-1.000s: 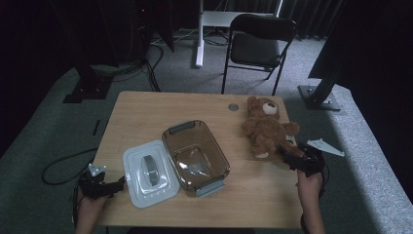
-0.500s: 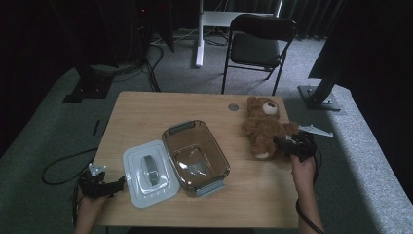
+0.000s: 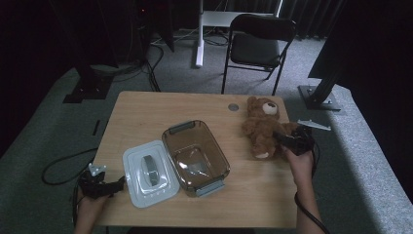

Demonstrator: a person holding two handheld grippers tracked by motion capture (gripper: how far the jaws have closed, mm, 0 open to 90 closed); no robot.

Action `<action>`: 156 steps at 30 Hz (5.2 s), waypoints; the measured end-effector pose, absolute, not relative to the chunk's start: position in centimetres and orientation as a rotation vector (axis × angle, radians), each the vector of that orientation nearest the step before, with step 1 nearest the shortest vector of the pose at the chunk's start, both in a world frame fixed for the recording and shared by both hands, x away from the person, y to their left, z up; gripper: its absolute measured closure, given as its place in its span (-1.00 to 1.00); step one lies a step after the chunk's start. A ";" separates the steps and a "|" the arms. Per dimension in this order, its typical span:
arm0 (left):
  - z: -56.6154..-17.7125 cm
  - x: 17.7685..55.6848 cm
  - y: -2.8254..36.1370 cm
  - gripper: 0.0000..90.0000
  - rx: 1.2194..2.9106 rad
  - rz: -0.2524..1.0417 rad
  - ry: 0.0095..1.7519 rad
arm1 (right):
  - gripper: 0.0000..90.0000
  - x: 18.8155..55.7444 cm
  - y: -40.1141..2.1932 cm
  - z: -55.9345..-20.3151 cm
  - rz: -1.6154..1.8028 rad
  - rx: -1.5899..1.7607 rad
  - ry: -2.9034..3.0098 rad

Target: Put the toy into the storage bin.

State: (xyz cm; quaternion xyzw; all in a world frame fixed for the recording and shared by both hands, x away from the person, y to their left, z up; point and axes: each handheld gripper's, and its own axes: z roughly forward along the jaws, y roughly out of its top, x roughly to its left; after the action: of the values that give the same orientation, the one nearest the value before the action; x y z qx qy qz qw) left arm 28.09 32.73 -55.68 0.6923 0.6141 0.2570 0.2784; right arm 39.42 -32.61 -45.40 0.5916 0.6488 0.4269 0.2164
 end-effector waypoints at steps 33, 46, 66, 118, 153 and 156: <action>-55.7 28.0 32.7 -0.99 1.859 0.688 1.647 | -0.76 45.4 -29.6 -49.4 0.969 1.784 1.943; -55.7 28.0 32.7 -0.99 1.859 0.688 1.644 | 0.03 43.6 -28.8 -50.7 1.008 1.667 1.921; -55.7 28.0 32.1 -0.99 1.869 0.683 1.629 | 0.44 41.0 -29.5 -45.9 1.102 1.583 1.834; -55.7 28.8 29.3 -0.99 1.910 0.662 1.577 | 0.42 30.8 -19.8 -33.1 1.399 1.098 1.895; -55.7 28.8 29.3 -0.99 1.913 0.663 1.575 | -0.23 29.5 -10.8 -43.8 1.275 1.069 2.222; -55.7 28.8 29.3 -0.99 1.913 0.663 1.575 | -0.34 29.5 -11.2 -42.9 1.319 1.084 2.219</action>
State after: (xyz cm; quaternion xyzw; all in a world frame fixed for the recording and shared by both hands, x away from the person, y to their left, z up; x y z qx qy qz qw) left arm 28.81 29.29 -55.66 0.7150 0.5888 0.2479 0.2841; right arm 29.47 -11.21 -42.93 0.3813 0.7811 0.4643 0.1699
